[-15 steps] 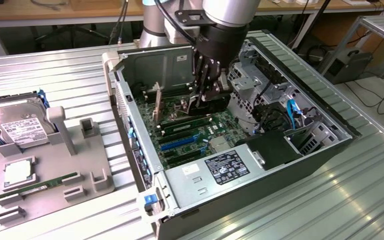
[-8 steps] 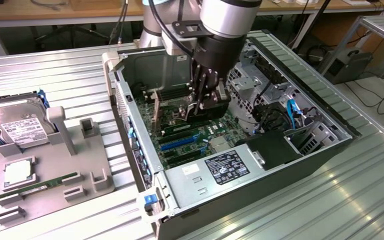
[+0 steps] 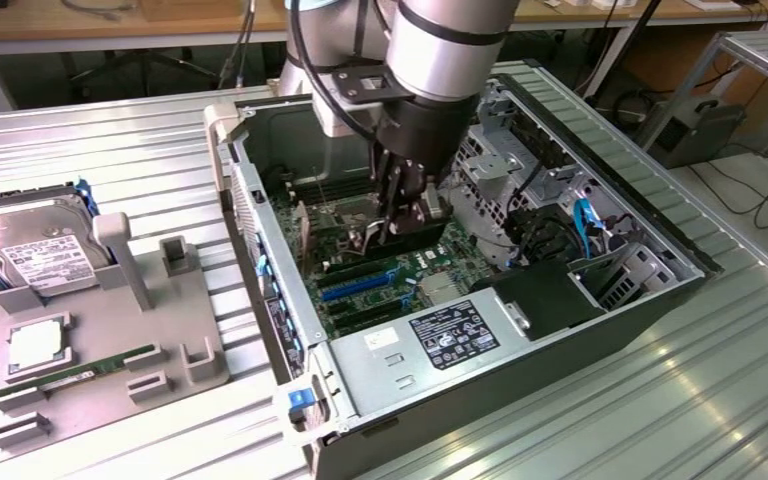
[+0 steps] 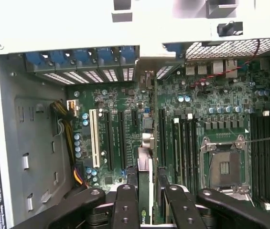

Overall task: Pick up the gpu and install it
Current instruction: 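Insert the gpu into the slot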

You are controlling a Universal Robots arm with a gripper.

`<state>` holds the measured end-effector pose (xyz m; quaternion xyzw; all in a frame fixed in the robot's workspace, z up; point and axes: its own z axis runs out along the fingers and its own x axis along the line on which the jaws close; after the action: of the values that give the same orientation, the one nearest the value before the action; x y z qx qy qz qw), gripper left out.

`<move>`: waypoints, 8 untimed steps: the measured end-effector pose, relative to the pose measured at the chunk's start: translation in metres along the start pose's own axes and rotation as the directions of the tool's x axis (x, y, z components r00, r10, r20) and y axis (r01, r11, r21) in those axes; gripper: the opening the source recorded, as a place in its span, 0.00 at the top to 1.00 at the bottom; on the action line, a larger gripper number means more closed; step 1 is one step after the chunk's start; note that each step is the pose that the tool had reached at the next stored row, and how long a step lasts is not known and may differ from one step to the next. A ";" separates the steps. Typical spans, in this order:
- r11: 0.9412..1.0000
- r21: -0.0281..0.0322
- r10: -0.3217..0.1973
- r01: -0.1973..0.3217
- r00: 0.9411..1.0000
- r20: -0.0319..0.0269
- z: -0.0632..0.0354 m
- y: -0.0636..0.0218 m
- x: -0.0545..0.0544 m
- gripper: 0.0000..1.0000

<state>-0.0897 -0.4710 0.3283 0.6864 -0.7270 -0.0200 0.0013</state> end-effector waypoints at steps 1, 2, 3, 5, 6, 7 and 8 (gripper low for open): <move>1.000 0.000 -0.005 0.005 1.000 0.002 0.0032 0.0009 0.000 0.74; 1.000 0.000 -0.010 0.010 1.000 0.002 0.0057 0.0015 0.000 0.74; 1.000 0.000 -0.013 0.013 1.000 0.002 0.0070 0.0018 0.000 0.74; 1.000 0.001 -0.019 0.019 1.000 0.002 0.0094 0.0021 0.000 0.74; 1.000 0.001 -0.023 0.023 1.000 0.002 0.0106 0.0023 0.000 0.74; 1.000 0.002 -0.025 0.025 1.000 0.003 0.0118 0.0023 0.000 0.74; 1.000 0.002 -0.027 0.027 1.000 0.003 0.0129 0.0023 0.000 0.74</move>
<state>-0.0924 -0.4707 0.3155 0.6961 -0.7177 -0.0203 -0.0008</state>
